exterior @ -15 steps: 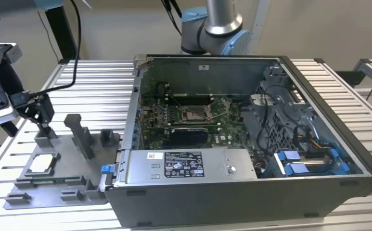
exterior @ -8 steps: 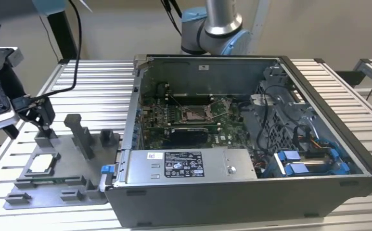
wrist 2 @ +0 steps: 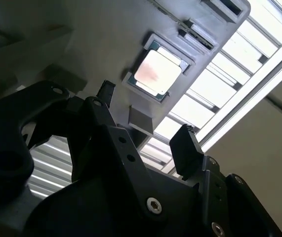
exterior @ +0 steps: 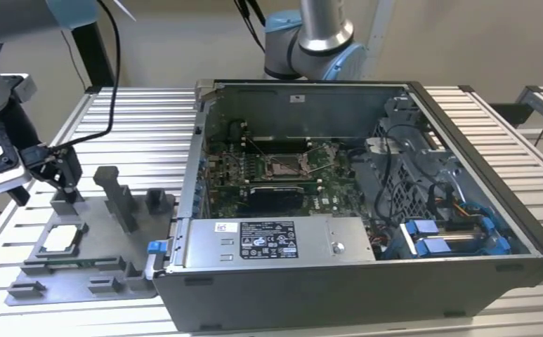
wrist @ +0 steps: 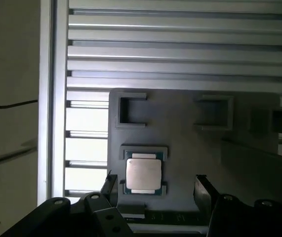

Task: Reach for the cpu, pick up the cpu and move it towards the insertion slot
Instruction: 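Pick up the cpu and move it towards the insertion slot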

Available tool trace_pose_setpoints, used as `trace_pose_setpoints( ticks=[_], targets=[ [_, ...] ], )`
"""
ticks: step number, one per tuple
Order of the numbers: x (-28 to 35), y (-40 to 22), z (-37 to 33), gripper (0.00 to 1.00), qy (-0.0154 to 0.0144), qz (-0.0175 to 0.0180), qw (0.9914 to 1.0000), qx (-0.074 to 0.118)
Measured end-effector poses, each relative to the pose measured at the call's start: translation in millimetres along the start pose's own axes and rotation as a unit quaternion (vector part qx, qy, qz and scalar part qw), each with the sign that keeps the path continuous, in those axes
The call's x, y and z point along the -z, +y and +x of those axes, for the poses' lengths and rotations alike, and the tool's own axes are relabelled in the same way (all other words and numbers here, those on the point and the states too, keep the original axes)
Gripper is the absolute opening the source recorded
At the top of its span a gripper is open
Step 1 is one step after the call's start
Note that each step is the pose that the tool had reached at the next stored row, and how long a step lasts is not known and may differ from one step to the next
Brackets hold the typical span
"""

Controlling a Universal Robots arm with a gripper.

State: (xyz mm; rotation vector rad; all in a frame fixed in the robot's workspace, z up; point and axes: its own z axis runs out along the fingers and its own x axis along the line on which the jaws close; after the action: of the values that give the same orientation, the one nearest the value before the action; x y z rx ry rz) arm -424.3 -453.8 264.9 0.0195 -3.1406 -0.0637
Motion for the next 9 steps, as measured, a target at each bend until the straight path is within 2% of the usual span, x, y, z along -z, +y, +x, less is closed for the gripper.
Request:
trace_pose_setpoints(
  ticks=[9],
  targets=[
    [-7.2,-0.3,0.8,1.0,0.0,0.0,1.0,0.0]
  ],
)
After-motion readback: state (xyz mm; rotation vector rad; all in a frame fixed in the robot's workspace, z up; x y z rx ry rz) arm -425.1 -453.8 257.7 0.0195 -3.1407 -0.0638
